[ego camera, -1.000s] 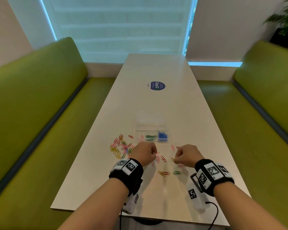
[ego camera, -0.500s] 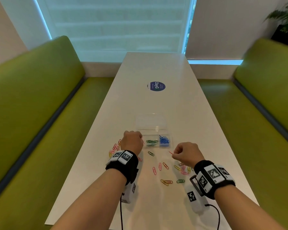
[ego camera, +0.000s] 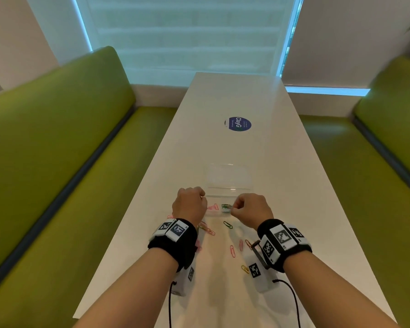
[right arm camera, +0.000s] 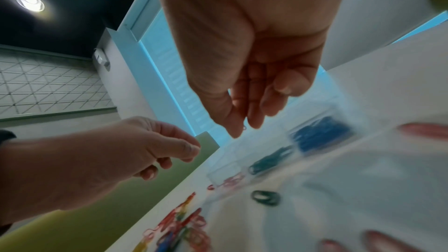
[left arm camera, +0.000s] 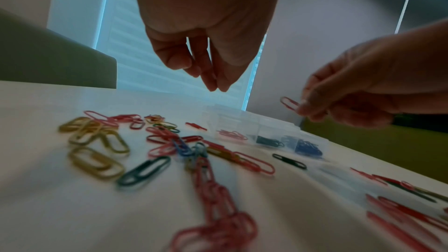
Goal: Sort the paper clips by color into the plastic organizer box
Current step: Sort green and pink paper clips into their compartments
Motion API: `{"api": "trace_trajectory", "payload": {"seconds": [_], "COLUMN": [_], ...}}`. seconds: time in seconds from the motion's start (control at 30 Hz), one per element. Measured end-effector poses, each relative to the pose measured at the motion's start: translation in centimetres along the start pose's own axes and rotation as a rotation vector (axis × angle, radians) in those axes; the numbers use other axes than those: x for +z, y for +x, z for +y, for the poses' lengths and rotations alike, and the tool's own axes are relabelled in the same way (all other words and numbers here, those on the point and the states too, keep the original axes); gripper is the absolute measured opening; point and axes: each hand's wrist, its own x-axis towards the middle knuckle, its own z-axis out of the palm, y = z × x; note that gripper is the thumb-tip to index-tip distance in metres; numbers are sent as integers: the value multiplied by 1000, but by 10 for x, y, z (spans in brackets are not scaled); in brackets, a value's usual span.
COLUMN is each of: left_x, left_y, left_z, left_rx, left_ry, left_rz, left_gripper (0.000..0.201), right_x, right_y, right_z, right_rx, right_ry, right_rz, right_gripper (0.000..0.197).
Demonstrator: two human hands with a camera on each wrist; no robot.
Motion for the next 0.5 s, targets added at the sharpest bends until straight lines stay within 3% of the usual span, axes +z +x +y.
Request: {"api": "trace_trajectory", "payload": {"seconds": [0.17,0.5], "left_x": [1,0], "left_y": [-3,-9], "left_z": [-10,-16], "left_rx": [-31,-9], "left_ry": [-8,-11], "left_rz": [6,11], "left_gripper": [28,27], "right_x": [15,23], "right_y": [12,11], "right_z": [-25,-32], "right_rx": [-14,-15], "right_ry": [-26,-61], "right_rz": [0,15], "right_gripper": [5,17]}}
